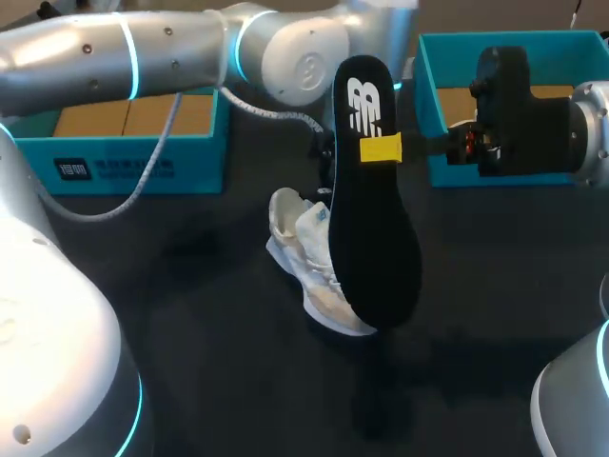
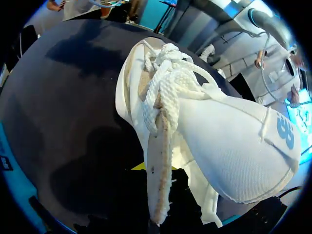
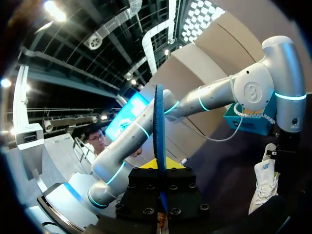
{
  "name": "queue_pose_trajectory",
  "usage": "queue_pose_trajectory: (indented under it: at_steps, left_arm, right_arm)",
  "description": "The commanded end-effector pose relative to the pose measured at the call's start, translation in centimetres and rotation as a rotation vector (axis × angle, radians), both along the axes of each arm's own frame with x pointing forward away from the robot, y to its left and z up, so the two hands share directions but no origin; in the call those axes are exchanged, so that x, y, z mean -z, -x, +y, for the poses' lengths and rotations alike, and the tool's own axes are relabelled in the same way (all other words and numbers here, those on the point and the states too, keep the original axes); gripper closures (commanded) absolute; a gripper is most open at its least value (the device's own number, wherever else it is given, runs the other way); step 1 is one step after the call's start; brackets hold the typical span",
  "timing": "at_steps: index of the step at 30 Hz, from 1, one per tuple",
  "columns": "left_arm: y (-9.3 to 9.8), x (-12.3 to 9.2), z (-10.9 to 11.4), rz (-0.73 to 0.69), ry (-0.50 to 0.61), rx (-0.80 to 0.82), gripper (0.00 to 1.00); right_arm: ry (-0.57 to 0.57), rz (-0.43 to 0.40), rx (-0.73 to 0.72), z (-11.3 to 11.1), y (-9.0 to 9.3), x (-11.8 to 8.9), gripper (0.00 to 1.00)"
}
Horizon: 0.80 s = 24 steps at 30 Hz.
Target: Take the shoe out of the shoebox, open the shoe tongue, remove and reinsert the insole, then place the shoe into the shoebox
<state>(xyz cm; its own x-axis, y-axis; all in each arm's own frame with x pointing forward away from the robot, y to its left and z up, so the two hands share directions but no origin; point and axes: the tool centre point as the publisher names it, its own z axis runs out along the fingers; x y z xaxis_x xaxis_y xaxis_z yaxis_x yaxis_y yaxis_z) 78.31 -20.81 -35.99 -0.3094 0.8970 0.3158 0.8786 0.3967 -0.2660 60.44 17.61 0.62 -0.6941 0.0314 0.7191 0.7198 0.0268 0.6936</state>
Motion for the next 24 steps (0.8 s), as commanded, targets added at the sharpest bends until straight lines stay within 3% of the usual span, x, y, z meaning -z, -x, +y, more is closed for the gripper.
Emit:
queue_pose_trajectory:
  at_steps: [1,14,24]
  left_arm:
    - [0.2,-0.3,-0.6,-0.023,-0.056,0.212,1.00]
    - [0.2,-0.3,-0.6,-0.023,-0.056,0.212,1.00]
    - [1.2,0.9,-2.6,-0.086,-0.073,0.368,1.00]
  right_arm:
    - [-0.001,0.000,0.000,0.2,-0.1,0.1,1.00]
    - [-0.001,0.000,0.000,0.2,-0.1,0.1,1.00]
    - [-0.001,0.000,0.000,0.2,-0.1,0.1,1.00]
